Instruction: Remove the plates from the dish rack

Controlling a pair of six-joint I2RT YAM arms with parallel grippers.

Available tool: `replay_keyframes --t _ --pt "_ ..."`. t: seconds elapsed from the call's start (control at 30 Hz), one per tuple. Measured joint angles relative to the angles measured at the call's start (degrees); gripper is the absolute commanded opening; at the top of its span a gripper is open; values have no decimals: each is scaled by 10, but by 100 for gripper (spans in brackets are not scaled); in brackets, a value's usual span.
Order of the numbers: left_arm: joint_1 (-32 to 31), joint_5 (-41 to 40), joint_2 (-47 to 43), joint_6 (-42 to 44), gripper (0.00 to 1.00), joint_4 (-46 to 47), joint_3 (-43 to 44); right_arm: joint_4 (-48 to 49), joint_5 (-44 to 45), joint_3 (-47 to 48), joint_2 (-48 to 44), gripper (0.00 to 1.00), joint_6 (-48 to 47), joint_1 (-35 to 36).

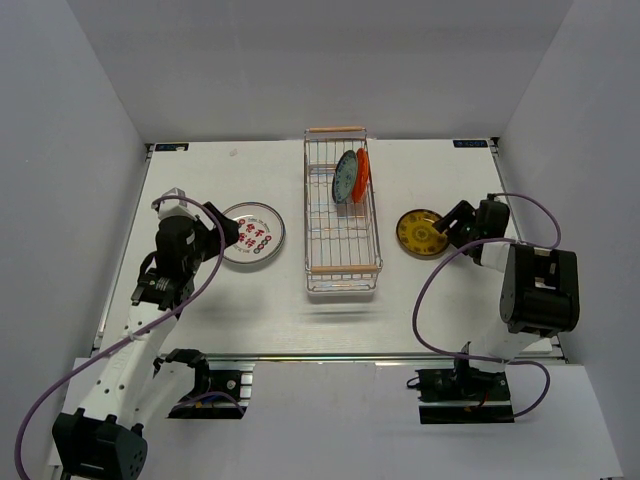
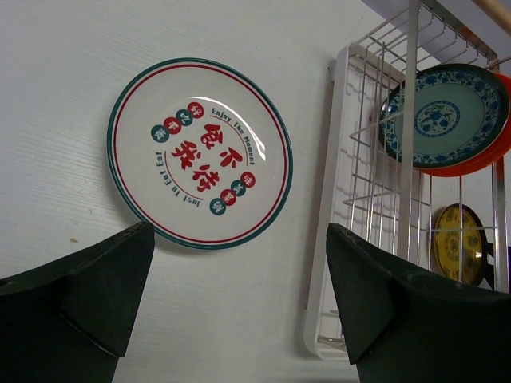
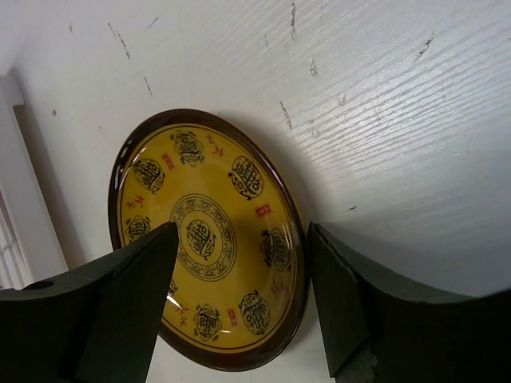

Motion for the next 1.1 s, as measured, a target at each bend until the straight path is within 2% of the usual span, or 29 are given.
replay_keyframes --t 0.07,0.2,0.33,0.47,0.63,0.8,0.93,1.1 --pt "0 2 -1 2 98 2 -1 -5 0 0 -1 75 -1 -2" --pt "0 3 -2 3 98 3 -3 -55 26 13 -21 89 -14 -1" --pt "0 -1 -2 3 98 3 -5 -146 64 84 -59 89 -45 1" --pt "0 -6 -2 3 98 3 -6 -242 87 223 -68 89 -81 26" --pt "0 -11 -2 3 98 3 -6 -304 144 375 -56 89 -133 171" --pt "0 -15 -2 3 98 3 -6 -362 214 502 14 89 -177 316" --pt "0 -15 -2 2 98 2 -6 -401 273 576 90 89 -197 376" --pt "0 -14 -2 2 98 2 -6 -448 332 655 183 89 -220 416"
